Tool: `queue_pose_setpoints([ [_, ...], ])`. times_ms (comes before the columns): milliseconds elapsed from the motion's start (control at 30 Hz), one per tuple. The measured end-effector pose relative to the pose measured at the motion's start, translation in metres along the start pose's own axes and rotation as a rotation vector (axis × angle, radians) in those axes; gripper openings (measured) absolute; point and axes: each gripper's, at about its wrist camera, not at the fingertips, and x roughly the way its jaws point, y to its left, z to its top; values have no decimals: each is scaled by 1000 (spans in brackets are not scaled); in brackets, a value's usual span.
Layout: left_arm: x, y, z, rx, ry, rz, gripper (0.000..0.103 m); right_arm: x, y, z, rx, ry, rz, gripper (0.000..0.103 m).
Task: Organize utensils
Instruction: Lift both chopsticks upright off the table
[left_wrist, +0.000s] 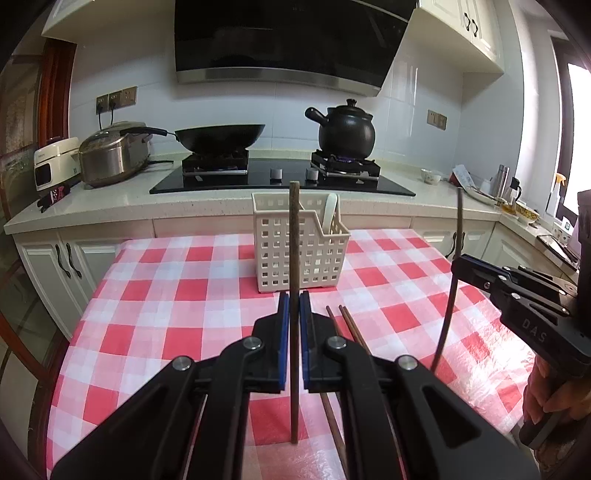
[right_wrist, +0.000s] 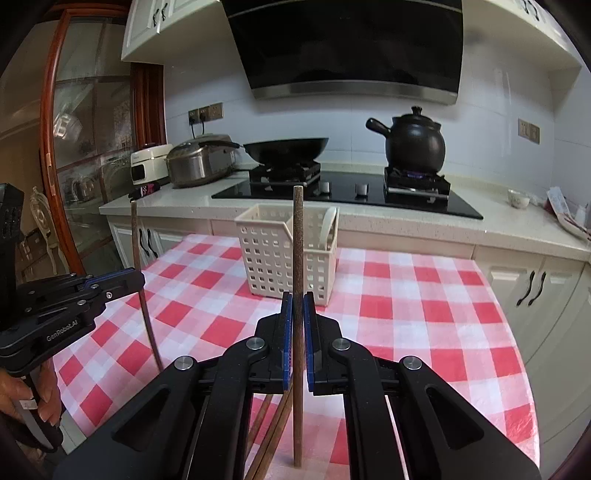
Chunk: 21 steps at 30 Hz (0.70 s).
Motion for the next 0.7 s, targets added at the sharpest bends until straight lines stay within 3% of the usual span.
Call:
queue_pose_setpoints([
  [700,-3,-2,17,24,-47,-2,6,-5,11,18,-41,-45,10,6],
])
